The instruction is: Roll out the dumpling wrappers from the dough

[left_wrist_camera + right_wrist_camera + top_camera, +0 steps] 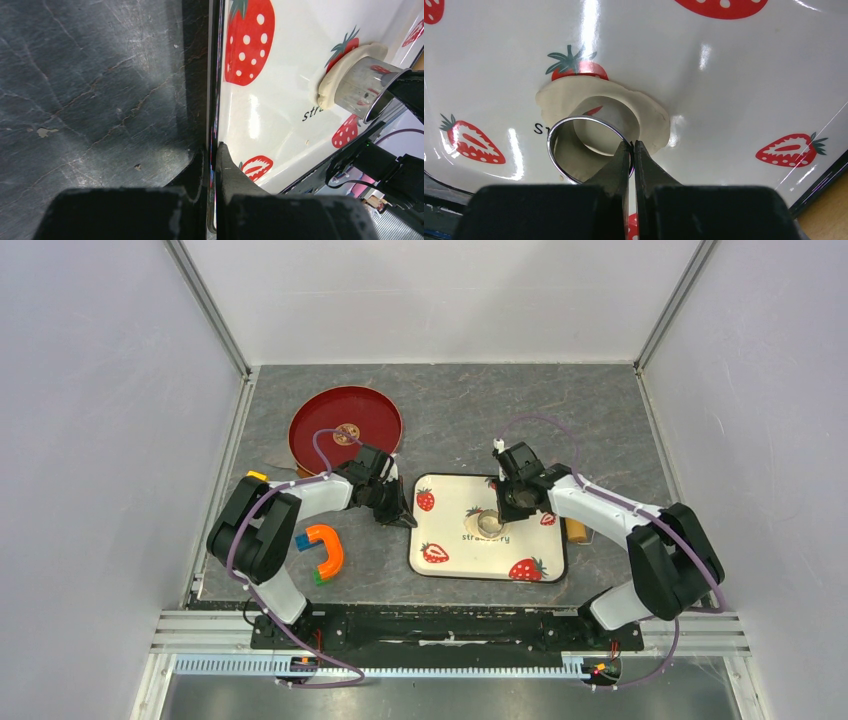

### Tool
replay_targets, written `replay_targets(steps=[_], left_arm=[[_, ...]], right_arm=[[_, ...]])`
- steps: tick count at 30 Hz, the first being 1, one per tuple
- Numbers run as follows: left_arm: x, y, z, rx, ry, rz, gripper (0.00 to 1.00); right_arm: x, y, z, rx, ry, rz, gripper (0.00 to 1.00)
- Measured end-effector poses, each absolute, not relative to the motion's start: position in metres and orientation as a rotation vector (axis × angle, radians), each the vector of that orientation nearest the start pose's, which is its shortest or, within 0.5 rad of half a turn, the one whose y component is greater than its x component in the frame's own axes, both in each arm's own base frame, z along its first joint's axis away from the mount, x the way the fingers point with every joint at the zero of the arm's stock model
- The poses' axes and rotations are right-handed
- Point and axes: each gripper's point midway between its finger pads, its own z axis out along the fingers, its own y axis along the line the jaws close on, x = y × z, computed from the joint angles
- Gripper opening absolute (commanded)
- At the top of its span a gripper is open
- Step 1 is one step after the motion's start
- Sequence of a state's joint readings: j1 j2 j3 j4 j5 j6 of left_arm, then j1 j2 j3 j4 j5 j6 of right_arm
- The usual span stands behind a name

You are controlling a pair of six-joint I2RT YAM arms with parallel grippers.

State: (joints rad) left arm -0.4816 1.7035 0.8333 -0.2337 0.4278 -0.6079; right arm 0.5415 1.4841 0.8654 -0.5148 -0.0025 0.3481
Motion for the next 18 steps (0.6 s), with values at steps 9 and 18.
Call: replay_targets(steps=[9,18], left_arm=[[0.2478,-0.2361,0.0113,-0.031,2.836,-0.876,0.02],[0.2478,-0.2359,0.0112,-0.023,2.835,-0.875,0.02]], right_arm=[[0.2507,0.1679,0.0393,-0.264,2.722,0.265,0.0],[0.2511,0.1705,0.0432,-0.268,2.712,0.287,0.0]])
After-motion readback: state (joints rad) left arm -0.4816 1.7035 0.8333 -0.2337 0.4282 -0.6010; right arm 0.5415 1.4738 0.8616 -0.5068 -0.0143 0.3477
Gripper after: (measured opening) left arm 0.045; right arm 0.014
